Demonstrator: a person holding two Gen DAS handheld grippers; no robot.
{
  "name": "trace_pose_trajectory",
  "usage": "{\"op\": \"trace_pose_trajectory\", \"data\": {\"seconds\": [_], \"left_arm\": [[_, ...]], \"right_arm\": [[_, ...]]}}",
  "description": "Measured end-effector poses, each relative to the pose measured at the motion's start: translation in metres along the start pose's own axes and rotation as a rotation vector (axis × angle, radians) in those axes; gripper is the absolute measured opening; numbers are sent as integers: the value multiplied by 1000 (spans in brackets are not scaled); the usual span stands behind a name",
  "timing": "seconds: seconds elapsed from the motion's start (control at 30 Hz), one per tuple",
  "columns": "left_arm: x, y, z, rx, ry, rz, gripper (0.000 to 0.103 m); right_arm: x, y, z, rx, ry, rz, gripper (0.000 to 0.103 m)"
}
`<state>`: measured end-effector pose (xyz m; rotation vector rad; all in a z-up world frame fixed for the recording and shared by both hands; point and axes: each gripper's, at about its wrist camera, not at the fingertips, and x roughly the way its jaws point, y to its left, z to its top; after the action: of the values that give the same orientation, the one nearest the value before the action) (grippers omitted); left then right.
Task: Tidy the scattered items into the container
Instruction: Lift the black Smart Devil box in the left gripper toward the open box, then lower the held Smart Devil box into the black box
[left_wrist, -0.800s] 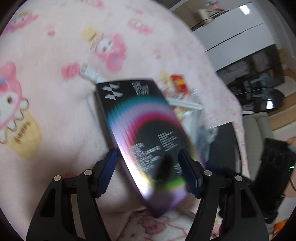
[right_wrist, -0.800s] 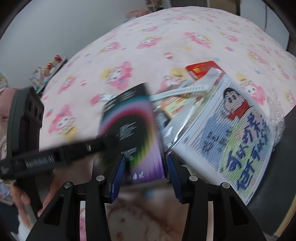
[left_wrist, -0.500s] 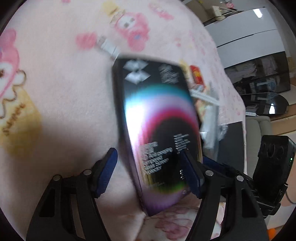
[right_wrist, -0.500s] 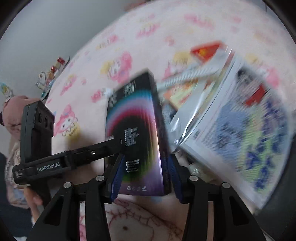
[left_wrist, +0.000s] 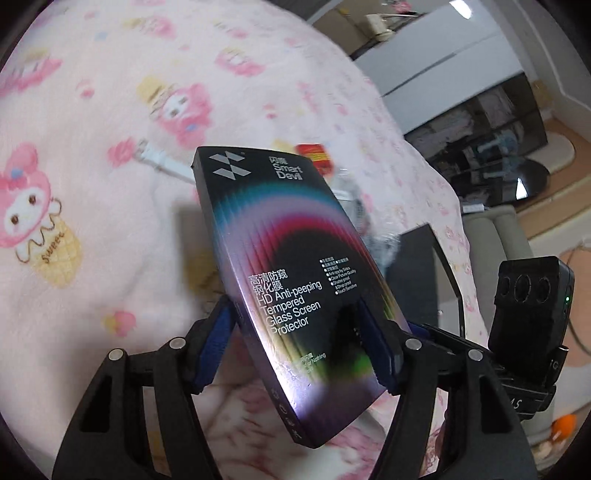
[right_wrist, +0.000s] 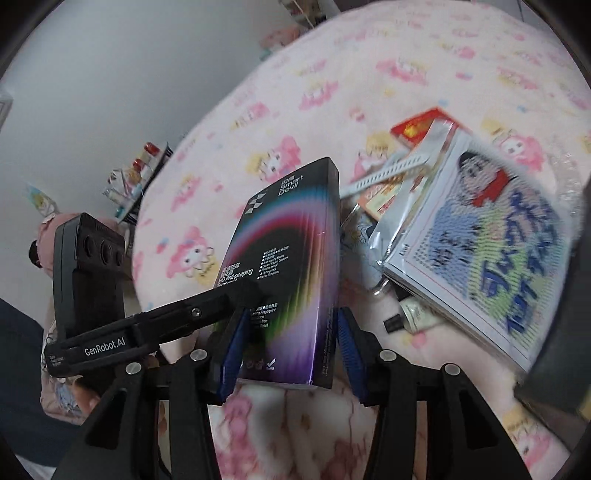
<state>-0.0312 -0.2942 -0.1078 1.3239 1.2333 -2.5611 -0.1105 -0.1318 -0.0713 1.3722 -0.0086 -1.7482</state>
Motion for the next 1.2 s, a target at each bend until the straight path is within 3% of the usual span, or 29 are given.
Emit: {"op": "trace_pose_trajectory", "data": {"seconds": [0.27, 0.53, 0.7, 0.9, 1.2], "left_arm": [[-9, -71, -17, 162, 9, -35, 67], [22, -159, -53, 303, 77, -115, 67], [51, -214, -75, 372, 125, -135, 67], [96, -270, -78, 422, 160, -147, 67], [168, -310, -80, 431, 245, -111, 67]], "right_arm": [[-74, -8, -40, 37, -114, -37, 43], [-149, -50, -80, 117, -218, -122, 43], [-190, -84, -98, 148, -270, -167, 43], [-229, -136, -96, 157, -296, -203, 43], [-236, -209, -100, 241, -317, -178, 43]]}}
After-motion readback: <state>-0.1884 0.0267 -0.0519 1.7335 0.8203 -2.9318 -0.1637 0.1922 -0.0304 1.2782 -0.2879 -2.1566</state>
